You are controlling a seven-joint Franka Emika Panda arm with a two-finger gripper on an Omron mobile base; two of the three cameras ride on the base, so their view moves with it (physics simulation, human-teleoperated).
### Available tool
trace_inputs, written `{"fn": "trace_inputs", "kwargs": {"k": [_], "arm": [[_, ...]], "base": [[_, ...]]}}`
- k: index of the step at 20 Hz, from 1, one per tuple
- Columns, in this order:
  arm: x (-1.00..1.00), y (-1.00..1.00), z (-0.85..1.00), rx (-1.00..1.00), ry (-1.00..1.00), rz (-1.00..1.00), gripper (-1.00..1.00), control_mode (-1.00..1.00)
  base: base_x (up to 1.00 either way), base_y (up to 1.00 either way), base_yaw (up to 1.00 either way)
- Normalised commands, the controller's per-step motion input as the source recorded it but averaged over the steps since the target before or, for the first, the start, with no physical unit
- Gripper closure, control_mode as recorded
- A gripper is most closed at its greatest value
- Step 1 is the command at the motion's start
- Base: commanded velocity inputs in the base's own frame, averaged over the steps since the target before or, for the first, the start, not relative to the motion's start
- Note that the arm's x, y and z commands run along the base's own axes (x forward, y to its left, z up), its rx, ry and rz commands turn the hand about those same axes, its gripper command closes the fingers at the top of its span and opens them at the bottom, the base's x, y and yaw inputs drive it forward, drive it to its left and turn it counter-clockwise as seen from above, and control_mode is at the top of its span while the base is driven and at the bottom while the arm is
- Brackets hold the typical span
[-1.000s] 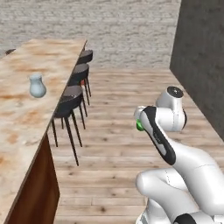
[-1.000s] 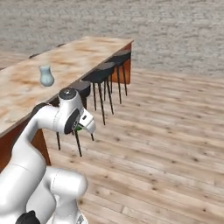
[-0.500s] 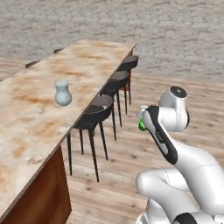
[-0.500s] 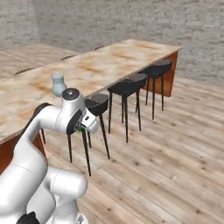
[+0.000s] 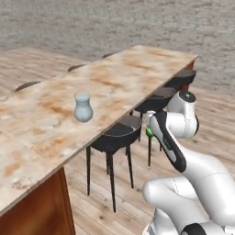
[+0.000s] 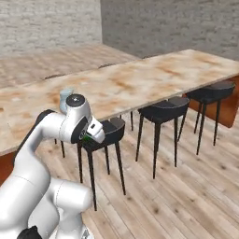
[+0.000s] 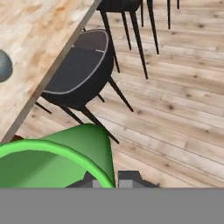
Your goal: Place the pitcher and cup on the dining counter for serving.
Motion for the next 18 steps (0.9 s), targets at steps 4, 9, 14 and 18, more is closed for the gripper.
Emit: {"fn": "trace_inputs", "kwargs": {"k": [4, 9, 14, 18], "arm": [[0.00, 0.00, 0.00, 0.00, 0.00, 0.00, 1.00, 1.00], [0.00, 0.00, 0.00, 0.00, 0.00, 0.00, 1.00, 1.00], [0.00, 0.00, 0.00, 0.00, 0.00, 0.00, 1.00, 1.00], [0.00, 0.00, 0.00, 0.00, 0.00, 0.00, 1.00, 1.00]], "base": [[0.96, -0.76, 0.55], [0.83, -0.76, 0.59], [0.60, -0.77, 0.61], [0.36, -0.84, 0.61]]}}
